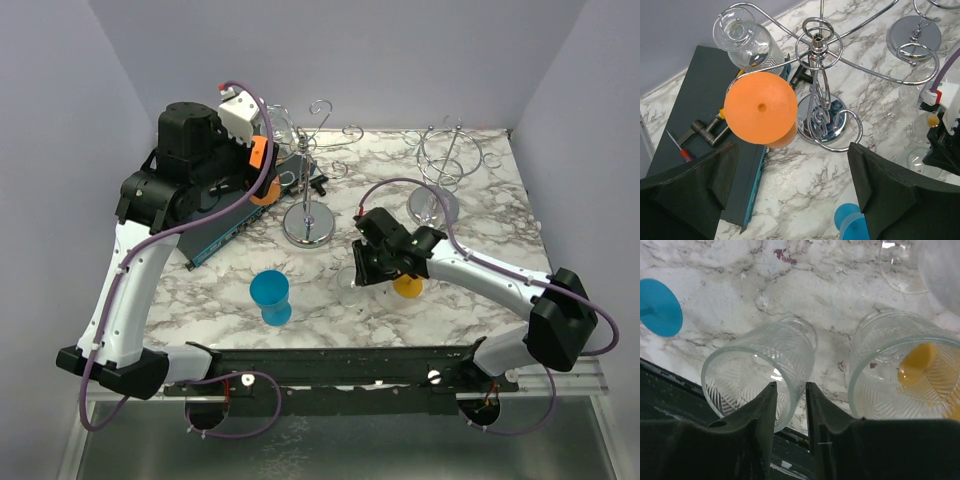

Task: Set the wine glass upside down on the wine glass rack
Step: Pick up the wine glass at the center of the board.

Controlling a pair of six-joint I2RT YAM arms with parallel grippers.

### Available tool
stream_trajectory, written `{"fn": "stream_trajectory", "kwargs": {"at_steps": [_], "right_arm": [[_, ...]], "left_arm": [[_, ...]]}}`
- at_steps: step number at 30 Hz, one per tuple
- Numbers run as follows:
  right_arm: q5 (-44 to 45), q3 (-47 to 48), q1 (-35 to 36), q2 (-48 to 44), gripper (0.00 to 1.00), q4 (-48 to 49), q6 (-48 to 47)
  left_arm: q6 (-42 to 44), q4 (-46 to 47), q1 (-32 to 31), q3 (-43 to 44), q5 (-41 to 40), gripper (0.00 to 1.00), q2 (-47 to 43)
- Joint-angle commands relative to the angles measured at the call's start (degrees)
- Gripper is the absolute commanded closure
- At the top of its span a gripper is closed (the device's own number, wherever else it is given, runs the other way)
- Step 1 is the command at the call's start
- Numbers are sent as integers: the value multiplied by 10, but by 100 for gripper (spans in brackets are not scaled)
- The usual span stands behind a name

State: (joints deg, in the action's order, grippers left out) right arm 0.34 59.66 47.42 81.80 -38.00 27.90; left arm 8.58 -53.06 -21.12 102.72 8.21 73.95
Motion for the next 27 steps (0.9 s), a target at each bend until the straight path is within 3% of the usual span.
{"fn": "stream_trajectory", "kwargs": {"at_steps": [1,6,9,19,27], "right_arm": [[16,-2,5,20,71,32,-6],[13,4,8,36,84,48,-7],[27,18,12,32,99,43,-7],[29,78,13,-105,100,45,-52],[37,163,13,-184,100,36,-93]], "left_arm": [[-1,-7,-1,-4,8,1,-22],[-3,-7,-1,-7,13,1,-24],[-7,-7,-1,-7,21,1,-24],[-24,-1,-1,10,36,1,-25],[-47,3,-1,21,95,1,-35]]}}
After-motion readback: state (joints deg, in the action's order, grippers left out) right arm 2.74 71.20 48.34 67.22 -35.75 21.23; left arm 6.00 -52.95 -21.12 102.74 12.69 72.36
